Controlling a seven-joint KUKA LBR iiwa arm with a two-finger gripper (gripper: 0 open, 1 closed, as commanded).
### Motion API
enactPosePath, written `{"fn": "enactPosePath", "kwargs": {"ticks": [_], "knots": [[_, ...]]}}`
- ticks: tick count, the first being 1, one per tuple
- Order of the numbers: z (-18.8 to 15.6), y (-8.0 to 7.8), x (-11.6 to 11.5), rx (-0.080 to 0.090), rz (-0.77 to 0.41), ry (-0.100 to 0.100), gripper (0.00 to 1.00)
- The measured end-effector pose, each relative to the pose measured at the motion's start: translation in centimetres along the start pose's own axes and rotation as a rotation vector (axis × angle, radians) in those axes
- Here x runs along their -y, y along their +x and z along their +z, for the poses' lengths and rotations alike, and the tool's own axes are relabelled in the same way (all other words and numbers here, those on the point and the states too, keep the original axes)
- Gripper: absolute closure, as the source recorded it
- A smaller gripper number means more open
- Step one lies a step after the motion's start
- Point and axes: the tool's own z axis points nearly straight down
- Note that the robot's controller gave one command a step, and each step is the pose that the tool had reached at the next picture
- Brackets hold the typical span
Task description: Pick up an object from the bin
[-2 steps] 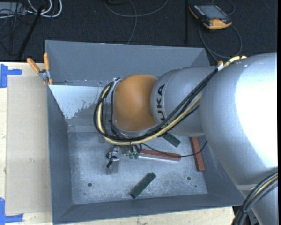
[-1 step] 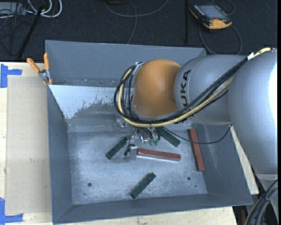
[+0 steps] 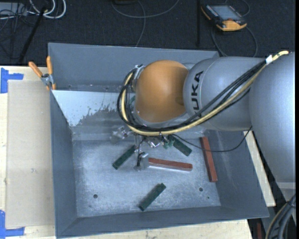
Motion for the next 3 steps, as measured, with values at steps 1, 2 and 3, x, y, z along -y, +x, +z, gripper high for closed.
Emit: {"fn": "enactPosePath", "kwargs": {"ticks": [1, 2, 3], "knots": [[3.90, -0.37, 0.04, -0.005, -0.148, -0.002, 0.00], [3.95, -0.38, 0.04, -0.003, -0.143, -0.001, 0.00], [3.87, -0.41, 0.08, -0.002, -0.140, -0.001, 1.00]]}}
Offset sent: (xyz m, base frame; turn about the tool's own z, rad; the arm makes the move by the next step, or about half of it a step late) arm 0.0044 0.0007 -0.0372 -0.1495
